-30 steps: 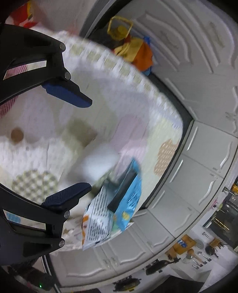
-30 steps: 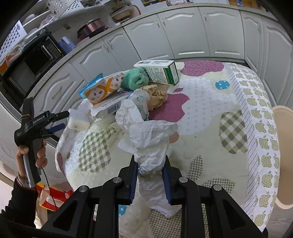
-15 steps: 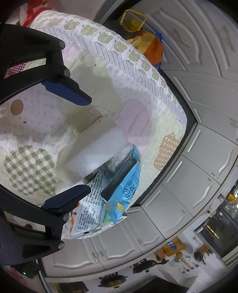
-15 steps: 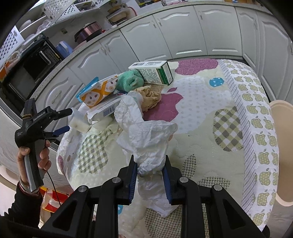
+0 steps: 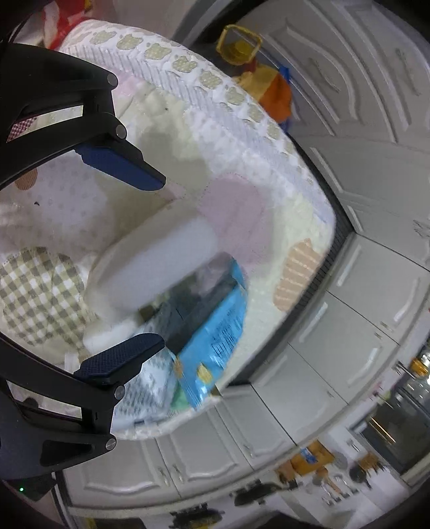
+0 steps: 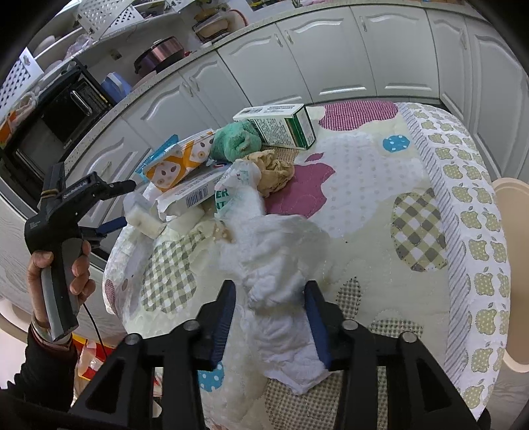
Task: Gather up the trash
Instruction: 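Grasp the crumpled tissue with the right tool while the left tool grasps the white sponge, then carry the sponge and tissue to the beige bin with both tools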
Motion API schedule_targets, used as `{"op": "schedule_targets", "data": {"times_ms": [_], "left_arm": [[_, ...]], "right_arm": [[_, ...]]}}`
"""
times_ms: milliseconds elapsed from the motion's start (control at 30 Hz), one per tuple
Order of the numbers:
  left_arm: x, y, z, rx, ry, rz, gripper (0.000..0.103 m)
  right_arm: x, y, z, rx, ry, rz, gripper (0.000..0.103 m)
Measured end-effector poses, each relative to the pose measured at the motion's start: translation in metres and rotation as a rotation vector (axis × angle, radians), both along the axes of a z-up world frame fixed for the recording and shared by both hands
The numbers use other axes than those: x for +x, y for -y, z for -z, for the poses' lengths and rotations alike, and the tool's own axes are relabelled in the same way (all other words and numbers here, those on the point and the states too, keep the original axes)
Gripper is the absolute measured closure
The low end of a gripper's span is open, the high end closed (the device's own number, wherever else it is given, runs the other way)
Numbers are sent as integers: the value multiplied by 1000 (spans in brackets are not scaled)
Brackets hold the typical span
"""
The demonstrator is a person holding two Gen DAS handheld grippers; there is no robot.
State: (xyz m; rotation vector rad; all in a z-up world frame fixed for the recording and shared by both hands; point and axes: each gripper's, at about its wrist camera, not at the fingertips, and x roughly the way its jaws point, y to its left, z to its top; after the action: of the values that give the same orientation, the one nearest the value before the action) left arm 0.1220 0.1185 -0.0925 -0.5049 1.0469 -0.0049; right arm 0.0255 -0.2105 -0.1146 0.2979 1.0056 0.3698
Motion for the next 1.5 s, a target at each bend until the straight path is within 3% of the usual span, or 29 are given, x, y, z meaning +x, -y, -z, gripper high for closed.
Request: {"op": "schedule_targets", "data": {"times_ms": [100, 200, 267, 333, 400, 633, 833, 1167, 1500], "left_arm": [[2, -1, 10, -15, -20, -8, 18], [1, -5, 17, -72, -26, 9, 35], [-3, -6, 15, -101, -11, 44, 50], [-9, -4, 6, -72, 4, 65, 60], [-17, -2, -3, -45, 22, 93, 65], [-55, 9, -36, -29, 101, 179, 66], [-79, 46, -64, -56, 162, 303, 67], [-82, 162, -76, -67, 172, 553, 67], [-70, 296, -65, -78, 156, 764, 67]], "right_arm": [[0, -1, 2, -12, 2, -2, 62], [3, -2, 9, -3, -23, -4, 62], [2, -3, 12, -17, -21, -11, 71], [0, -4, 12, -40, -10, -10, 82], [-4, 1, 4, -11, 22, -1, 85], [-18, 26, -36, 60, 123, 28, 86], [-26, 48, -53, 92, 165, 89, 86], [-47, 104, -69, 29, 216, 245, 86], [-59, 187, -54, -60, 159, 472, 86]]}}
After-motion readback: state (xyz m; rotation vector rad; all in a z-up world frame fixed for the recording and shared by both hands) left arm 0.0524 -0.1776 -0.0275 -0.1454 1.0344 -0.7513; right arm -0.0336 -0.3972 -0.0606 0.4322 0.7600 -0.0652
